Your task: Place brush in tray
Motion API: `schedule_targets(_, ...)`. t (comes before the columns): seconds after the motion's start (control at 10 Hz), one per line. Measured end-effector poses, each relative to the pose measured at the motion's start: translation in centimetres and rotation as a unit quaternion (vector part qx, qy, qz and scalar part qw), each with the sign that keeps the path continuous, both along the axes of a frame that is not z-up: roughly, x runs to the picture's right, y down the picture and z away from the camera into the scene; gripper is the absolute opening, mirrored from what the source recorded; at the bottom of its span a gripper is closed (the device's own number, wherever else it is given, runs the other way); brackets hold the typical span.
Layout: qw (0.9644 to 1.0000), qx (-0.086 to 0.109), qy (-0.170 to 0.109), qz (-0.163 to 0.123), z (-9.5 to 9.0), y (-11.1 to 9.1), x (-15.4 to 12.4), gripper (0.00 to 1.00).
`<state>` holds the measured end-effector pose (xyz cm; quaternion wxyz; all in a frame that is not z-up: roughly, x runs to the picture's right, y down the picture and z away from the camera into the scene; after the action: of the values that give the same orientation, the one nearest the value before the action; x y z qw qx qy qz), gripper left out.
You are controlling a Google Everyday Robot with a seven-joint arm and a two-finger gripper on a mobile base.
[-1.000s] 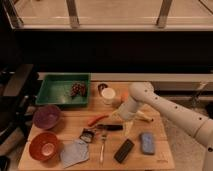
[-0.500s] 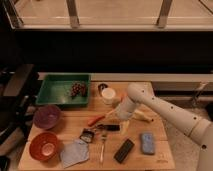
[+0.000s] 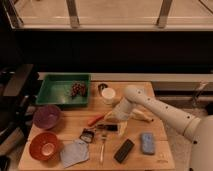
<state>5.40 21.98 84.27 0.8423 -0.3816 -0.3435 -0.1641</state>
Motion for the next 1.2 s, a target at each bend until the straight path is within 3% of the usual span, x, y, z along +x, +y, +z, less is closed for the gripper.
schedule_targets(0.4,0.9999,-0.007,-0.001,0.008,-0.1,0.2,0.0,0.28)
schedule_targets(0.7,0.9999,-0.001,0.004,0.017,-0.5,0.0,1.0,0.02)
schedule_targets(1.2,0.9991,0.031,-0.002,0.028,-4.6,-3.3,2.6,0.00)
